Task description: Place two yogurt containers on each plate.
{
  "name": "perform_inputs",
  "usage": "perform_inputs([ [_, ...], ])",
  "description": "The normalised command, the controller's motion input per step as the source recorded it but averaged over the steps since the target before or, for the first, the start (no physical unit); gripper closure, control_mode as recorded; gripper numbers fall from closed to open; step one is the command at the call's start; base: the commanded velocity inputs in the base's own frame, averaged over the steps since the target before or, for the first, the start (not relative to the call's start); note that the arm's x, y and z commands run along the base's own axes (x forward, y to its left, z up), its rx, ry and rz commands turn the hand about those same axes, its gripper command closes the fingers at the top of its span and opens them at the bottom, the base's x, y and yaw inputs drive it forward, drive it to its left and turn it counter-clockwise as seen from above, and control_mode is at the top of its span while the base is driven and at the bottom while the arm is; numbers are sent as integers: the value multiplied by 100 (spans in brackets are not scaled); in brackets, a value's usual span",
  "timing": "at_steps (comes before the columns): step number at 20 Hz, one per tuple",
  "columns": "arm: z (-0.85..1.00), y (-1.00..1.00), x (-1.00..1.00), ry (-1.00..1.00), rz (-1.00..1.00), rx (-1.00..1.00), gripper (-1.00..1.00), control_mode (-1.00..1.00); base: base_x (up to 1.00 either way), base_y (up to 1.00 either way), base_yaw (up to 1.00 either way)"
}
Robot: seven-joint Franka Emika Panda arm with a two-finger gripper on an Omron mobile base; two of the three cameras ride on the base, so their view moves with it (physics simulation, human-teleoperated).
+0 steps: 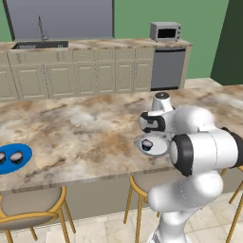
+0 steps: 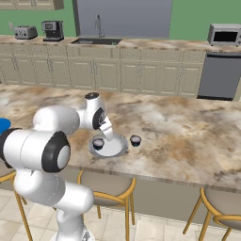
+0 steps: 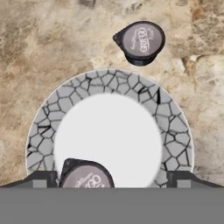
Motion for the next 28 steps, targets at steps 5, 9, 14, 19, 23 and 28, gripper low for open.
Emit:
perform_inputs([
  [5, 23, -61, -23, 1, 4, -7, -100, -100, 0, 0, 0],
  [9, 25, -62, -17, 3, 24, -6, -100, -100, 0, 0, 0],
  [14, 18, -56, -2, 14, 39, -3, -100, -100, 0, 0, 0],
  [19, 1, -36, 1, 14, 56, -3, -100, -100, 0, 0, 0],
  [23, 0, -9, 10, 7, 51, 0, -100, -100, 0, 0, 0],
  [28, 0, -1, 10, 0, 48, 0, -100, -100, 0, 0, 0],
])
